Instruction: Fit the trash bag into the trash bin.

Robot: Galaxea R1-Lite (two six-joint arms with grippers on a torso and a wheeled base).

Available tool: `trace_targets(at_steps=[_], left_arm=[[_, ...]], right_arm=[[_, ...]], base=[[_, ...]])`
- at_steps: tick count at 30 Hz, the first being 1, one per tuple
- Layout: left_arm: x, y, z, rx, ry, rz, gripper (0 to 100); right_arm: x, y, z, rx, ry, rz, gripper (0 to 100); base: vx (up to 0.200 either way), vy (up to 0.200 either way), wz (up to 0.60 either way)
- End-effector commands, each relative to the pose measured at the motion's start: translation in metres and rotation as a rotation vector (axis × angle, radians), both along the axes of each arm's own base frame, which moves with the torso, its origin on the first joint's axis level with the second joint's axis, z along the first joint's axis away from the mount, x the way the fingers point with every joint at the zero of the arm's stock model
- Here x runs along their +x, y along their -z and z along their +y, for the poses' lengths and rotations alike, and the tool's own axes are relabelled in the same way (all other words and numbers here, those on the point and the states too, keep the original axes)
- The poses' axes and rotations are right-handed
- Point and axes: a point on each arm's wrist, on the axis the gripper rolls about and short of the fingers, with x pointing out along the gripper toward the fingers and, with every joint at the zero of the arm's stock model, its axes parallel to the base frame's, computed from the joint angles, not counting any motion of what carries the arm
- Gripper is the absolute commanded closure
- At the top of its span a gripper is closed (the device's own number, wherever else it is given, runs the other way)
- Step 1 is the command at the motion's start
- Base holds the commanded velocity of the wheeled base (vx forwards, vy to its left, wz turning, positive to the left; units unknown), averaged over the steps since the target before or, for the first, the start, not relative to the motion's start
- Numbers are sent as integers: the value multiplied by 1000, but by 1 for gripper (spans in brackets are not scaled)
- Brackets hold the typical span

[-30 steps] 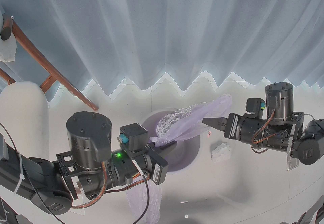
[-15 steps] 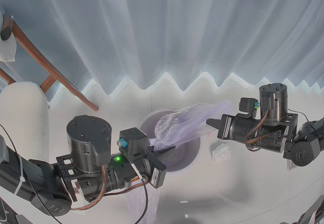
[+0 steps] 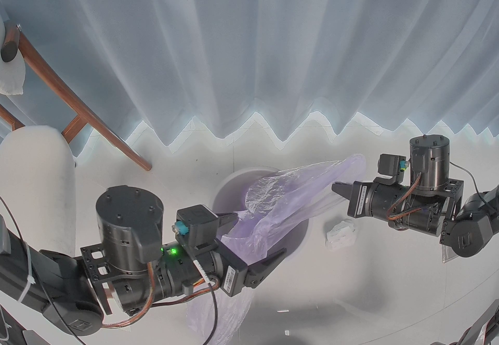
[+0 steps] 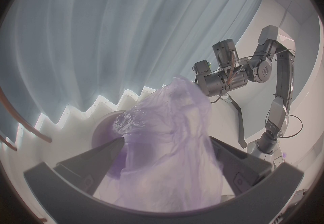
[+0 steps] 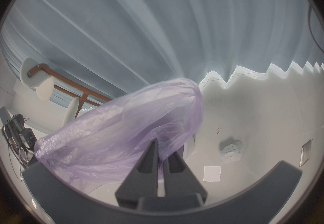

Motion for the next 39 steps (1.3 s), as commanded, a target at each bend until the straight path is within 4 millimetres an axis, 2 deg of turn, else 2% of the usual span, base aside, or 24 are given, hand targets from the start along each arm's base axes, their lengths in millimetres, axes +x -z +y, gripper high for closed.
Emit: trace_targets(at_steps=[1, 5, 10, 17, 23, 27, 28, 34, 39], left_arm=[[-10, -4, 17, -9, -15, 4, 0], [-22, -3, 31, -4, -23, 9, 0], [-26, -6, 48, -6, -60, 9, 0], [-24, -4, 50, 14, -74, 22, 0], [-22, 8, 48, 70, -83, 61, 0], [-11, 11, 48, 79, -112, 63, 0], [-10, 12, 47, 83, -114, 65, 100], [-5, 12, 46, 85, -126, 67, 100], [-10, 17, 50, 70, -137, 113, 100]], right_arm=[[-2, 0, -6, 0, 16, 1, 100], [-3, 2, -6, -3, 16, 12, 100], [-3, 2, -6, -3, 16, 8, 100], [-4, 1, -6, -4, 15, 6, 100], [-5, -1, -6, -2, 13, -1, 100], [-7, -4, -5, 1, 5, -10, 100], [-8, -5, -5, 1, 5, -15, 100], [-14, -8, -8, 2, 0, -25, 100], [-20, -10, -12, -9, -150, -46, 100]], base=[[0, 0, 0], [0, 0, 0], [0, 0, 0], [0, 0, 0], [0, 0, 0], [0, 0, 0], [0, 0, 0], [0, 0, 0], [0, 0, 0]])
